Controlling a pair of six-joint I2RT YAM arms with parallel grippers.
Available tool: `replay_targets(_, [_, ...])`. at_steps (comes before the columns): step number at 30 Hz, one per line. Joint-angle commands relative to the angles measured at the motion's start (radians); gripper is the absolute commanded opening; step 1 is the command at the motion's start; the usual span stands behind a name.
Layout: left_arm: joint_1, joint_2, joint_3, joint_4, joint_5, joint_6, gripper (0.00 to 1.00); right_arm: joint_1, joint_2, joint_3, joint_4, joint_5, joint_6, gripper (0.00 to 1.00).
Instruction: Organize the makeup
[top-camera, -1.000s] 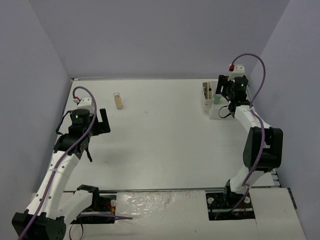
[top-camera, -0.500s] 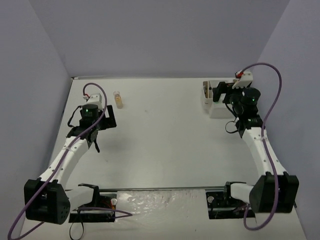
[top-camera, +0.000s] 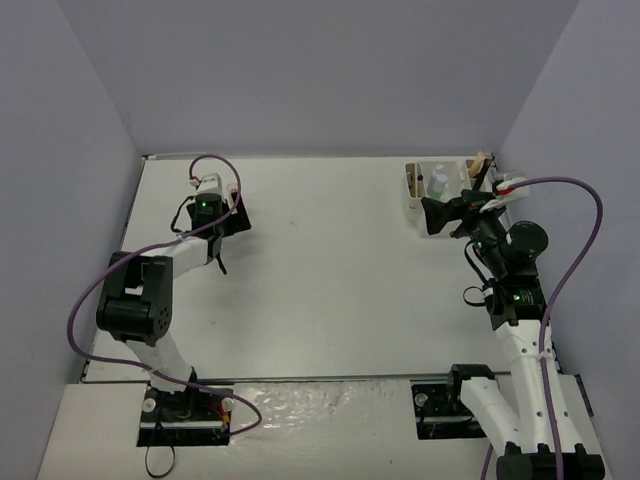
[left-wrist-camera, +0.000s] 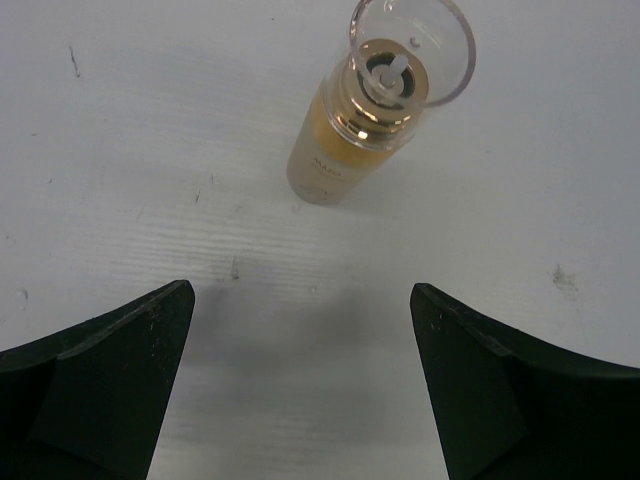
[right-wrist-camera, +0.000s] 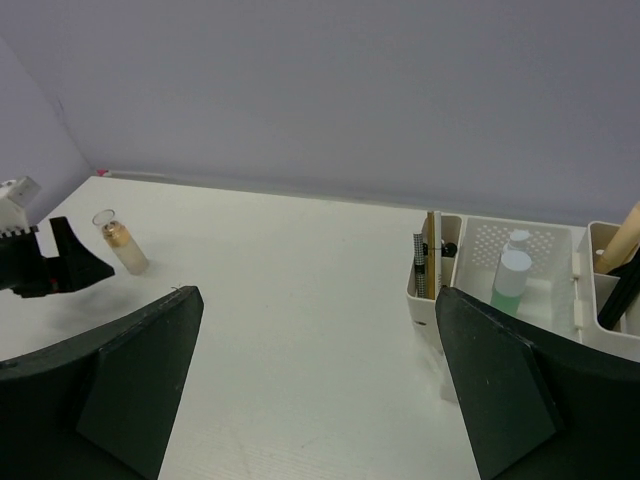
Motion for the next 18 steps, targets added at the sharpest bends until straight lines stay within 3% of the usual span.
replay_targets(1, [-0.003, 0.031, 0.113, 0.165, -0.014, 0.029, 0.86, 0.016, -0.006, 0.009, 0.052, -0.057, 0.023, 1.0])
replay_targets(10, [-0.004, 0.169, 0.201, 0.212, 0.002, 0.076, 0.68, 0.018, 0.004, 0.001, 0.059, -0.065, 0.013, 1.0])
replay_targets(18, [-0.006, 0.193, 0.216, 0.228, 0.0, 0.114, 0.59, 0.018, 0.008, -0.003, 0.063, -0.071, 0.01, 1.0])
